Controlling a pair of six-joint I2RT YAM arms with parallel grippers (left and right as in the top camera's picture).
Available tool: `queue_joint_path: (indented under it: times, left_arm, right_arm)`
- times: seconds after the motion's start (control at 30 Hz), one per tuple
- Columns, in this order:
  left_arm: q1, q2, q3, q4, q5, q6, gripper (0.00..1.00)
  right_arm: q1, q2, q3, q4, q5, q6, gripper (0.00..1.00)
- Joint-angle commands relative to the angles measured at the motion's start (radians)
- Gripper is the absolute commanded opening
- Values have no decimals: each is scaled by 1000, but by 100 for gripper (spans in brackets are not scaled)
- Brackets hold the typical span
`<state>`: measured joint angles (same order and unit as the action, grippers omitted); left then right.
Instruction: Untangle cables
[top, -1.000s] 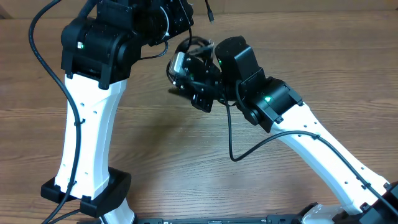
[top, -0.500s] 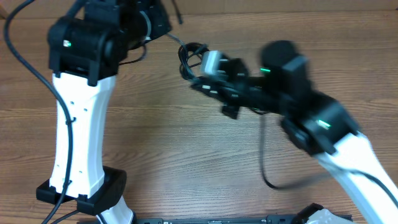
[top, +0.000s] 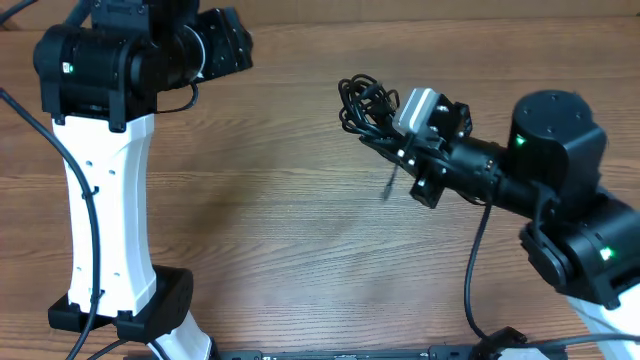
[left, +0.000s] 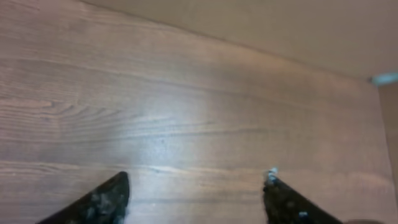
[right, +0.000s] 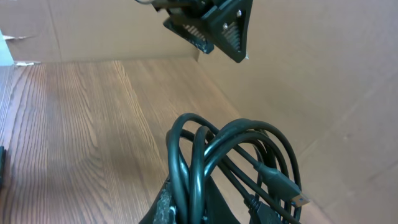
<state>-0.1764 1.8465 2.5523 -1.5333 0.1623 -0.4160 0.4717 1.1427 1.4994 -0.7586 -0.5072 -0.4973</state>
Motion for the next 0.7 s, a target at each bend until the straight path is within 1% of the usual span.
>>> queue_joint_path:
  times: [0.0,0.07,0.1,0.17,0.2,0.27,0.3,0.37,0.43,0.47,0.6,0.63,0.67]
  left_arm:
    - [-10,-24,3,-14,113,111,72]
    - [-23,-24,3,-22,217,176,78]
    - [-37,-23,3,-27,347,265,91]
    - [-52,-23,3,-37,517,402,95]
    - [-60,-23,3,-49,632,507,98]
    - [-68,-23,3,-72,731,647,98]
    - [-74,-23,3,-90,750,732,99]
    - [-83,-23,2,-115,723,846,95]
    - [-87,-22,2,-120,666,903,91]
    - [-87,-21,2,-119,608,946,89]
    - [-87,-21,2,-123,589,1024,88]
    - [-87,-21,2,-128,589,1054,86]
    - [-90,-21,2,-147,589,1134,83]
  right_arm:
    - [-2,25,20,-3,10,11,4]
    - [-2,48,20,0,10,30,4]
    - [-2,62,20,1,10,30,4]
    - [-2,71,20,5,10,30,4]
    - [-2,71,20,9,10,30,4]
    - [-2,71,20,12,10,30,4]
    - [-2,69,20,15,10,30,4]
    - [-2,69,20,15,10,30,4]
    - [-2,69,20,13,10,34,4]
    - [-2,69,20,8,10,33,4]
    - [-2,69,20,9,20,33,4]
    - [-2,69,20,9,22,32,4]
    - [-2,69,20,8,25,33,4]
